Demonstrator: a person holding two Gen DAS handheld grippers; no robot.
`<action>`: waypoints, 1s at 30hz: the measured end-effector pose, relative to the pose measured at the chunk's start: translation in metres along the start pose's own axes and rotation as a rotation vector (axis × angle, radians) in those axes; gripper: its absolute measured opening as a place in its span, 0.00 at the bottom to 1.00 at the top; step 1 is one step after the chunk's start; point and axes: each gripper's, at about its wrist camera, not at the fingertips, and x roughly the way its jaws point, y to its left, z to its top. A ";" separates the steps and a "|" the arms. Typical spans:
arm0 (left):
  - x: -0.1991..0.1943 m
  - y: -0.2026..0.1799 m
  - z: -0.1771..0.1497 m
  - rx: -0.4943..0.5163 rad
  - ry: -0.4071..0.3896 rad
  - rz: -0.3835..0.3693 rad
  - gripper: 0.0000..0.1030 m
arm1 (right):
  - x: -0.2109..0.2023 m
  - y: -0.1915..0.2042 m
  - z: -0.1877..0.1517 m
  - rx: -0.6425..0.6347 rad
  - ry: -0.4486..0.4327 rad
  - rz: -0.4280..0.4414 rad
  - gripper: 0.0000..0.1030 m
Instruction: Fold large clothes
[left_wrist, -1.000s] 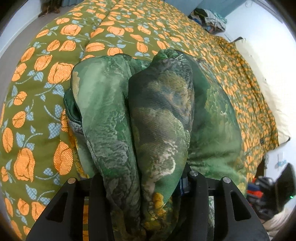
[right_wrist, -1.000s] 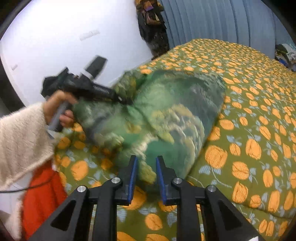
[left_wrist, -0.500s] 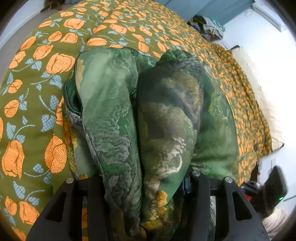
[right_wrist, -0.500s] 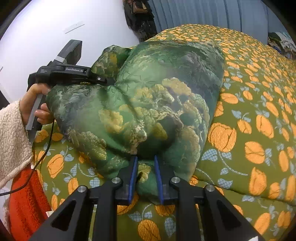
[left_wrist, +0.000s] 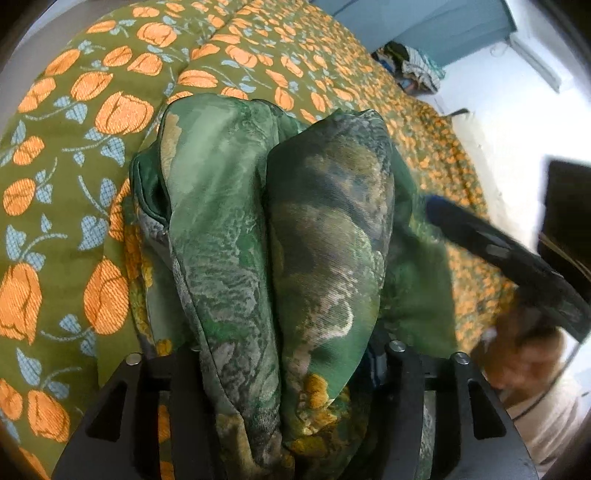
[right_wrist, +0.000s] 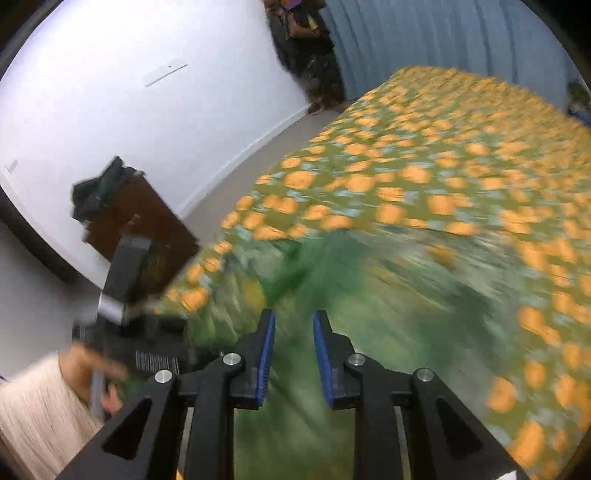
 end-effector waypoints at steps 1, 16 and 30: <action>-0.003 0.001 0.000 -0.009 0.004 -0.018 0.59 | 0.015 0.003 0.005 -0.005 0.025 0.005 0.22; -0.022 0.013 -0.034 0.048 0.028 0.055 0.60 | 0.104 0.008 -0.010 -0.094 0.064 -0.092 0.19; -0.014 0.025 -0.045 -0.005 -0.014 0.043 0.57 | 0.112 0.011 -0.010 -0.123 0.036 -0.141 0.16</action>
